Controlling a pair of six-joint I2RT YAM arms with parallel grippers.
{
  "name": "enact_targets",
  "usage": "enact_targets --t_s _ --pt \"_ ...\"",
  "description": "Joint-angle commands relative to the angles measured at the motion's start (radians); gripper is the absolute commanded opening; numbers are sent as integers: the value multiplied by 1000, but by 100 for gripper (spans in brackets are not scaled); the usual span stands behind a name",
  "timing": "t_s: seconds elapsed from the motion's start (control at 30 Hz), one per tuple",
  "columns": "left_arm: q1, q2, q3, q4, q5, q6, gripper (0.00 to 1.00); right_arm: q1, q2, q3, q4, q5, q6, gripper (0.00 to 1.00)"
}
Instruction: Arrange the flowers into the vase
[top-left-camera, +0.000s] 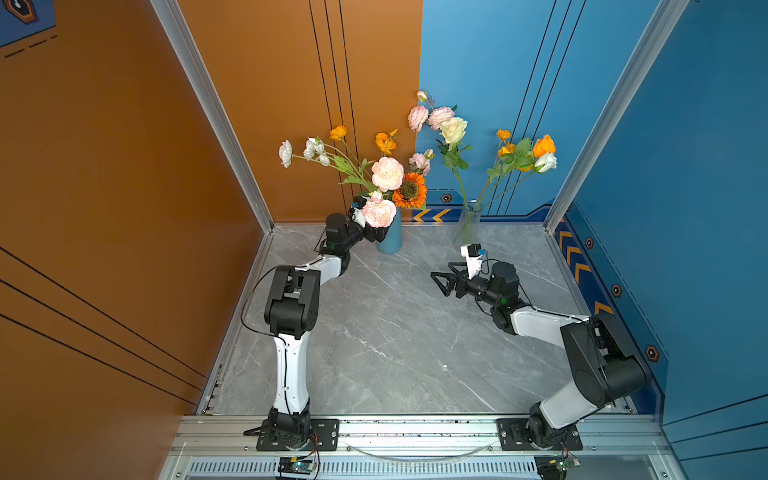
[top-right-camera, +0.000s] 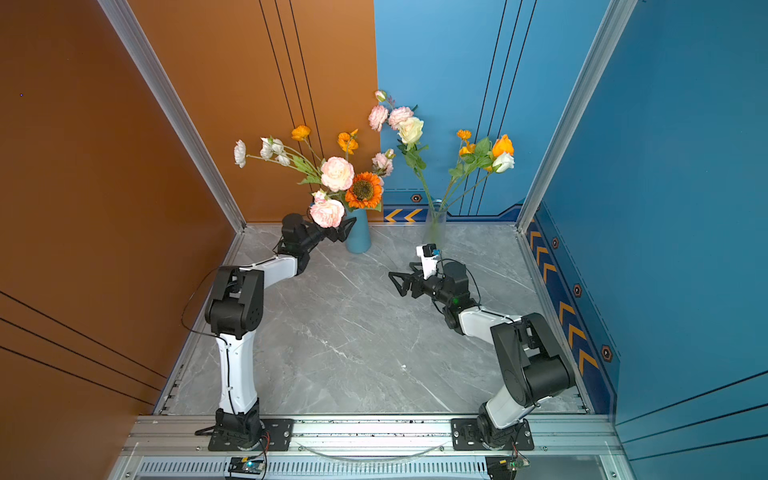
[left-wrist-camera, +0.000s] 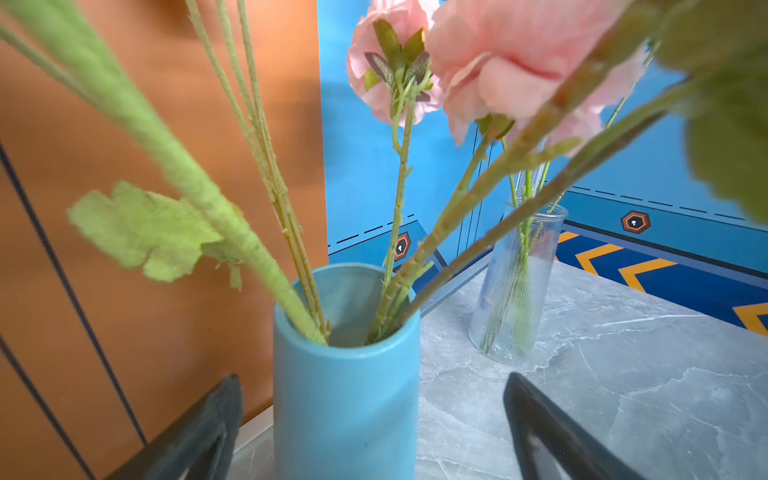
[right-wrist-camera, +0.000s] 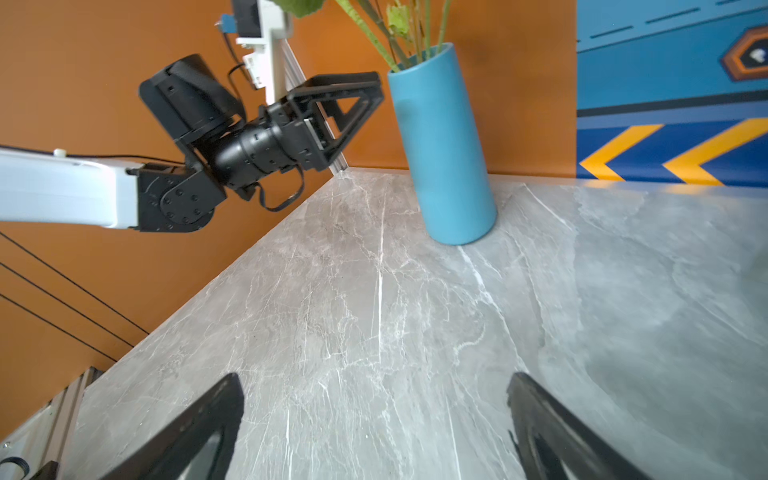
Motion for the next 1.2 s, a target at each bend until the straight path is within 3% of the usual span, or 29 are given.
enact_targets --t_s 0.0,0.07,0.23,0.37,0.5,0.67,0.77,0.9,1.07,1.17 --pt "16 -107 -122 149 -21 -70 98 -30 -73 -15 -8 -1 62 100" --pt "16 -182 -227 176 -68 -80 98 -31 -127 -1 -146 42 18 100" --pt "4 -431 -555 161 -324 -76 98 -14 -261 47 -515 167 -107 100" --pt "3 -664 -710 -109 -536 -2 98 0 -367 36 -682 297 -159 100" --pt "-14 -894 -797 -460 -839 77 98 1 -431 34 -835 478 -161 100" --pt "-3 -1070 -982 -540 -1075 87 98 -22 -503 -38 -890 639 -68 100" --pt "1 -1066 -1060 -507 -1101 88 98 -41 -563 -90 -893 676 -40 100" --pt "15 -968 -1115 -364 -1049 106 98 -47 -672 -127 -905 766 -110 100" --pt "50 -825 -1043 -292 -1024 119 98 -55 -796 -237 -795 921 -247 100" --pt "61 -750 -1007 -230 -991 126 98 -74 -820 -309 -706 951 -262 100"
